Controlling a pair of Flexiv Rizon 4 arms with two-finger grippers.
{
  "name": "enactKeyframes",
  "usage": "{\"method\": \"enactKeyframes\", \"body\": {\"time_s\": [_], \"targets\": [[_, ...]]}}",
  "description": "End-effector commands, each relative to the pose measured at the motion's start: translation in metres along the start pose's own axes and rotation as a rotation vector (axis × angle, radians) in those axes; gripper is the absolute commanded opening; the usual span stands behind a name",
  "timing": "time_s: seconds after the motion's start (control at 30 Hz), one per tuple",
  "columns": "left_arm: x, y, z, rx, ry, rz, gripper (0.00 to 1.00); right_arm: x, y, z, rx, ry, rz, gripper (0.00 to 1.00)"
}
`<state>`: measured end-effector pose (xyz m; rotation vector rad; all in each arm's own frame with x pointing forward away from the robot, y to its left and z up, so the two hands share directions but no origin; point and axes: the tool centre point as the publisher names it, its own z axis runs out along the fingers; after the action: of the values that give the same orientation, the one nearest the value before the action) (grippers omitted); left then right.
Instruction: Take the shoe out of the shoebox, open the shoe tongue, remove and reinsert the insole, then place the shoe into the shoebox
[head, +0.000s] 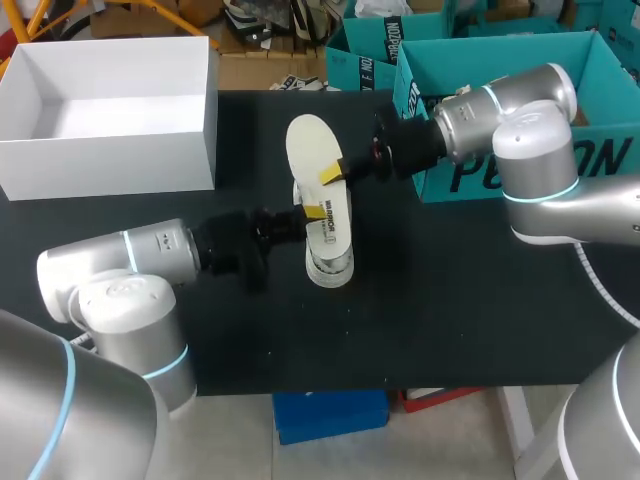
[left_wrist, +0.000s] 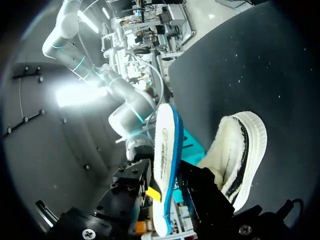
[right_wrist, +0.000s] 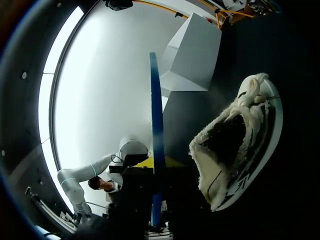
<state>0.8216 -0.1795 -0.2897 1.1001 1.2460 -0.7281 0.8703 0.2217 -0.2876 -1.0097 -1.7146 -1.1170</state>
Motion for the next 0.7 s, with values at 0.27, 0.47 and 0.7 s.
{"method": "enactKeyframes", "body": {"time_s": [0.27,0.47,0.7], "targets": [[-0.024,0.014,-0.028,-0.078,0.226,0.01,1.0,-0.001,0.002,0.001,0.003,0.001,0.0,0.0],[-0.043,0.027,-0.039,-0.094,0.43,0.051,1.0,-0.001,0.002,0.001,0.003,0.001,0.0,0.0],[-0.06,0.029,-0.036,-0.038,0.614,0.124,1.0,-0.001,0.002,0.001,0.003,0.001,0.0,0.0]]}}
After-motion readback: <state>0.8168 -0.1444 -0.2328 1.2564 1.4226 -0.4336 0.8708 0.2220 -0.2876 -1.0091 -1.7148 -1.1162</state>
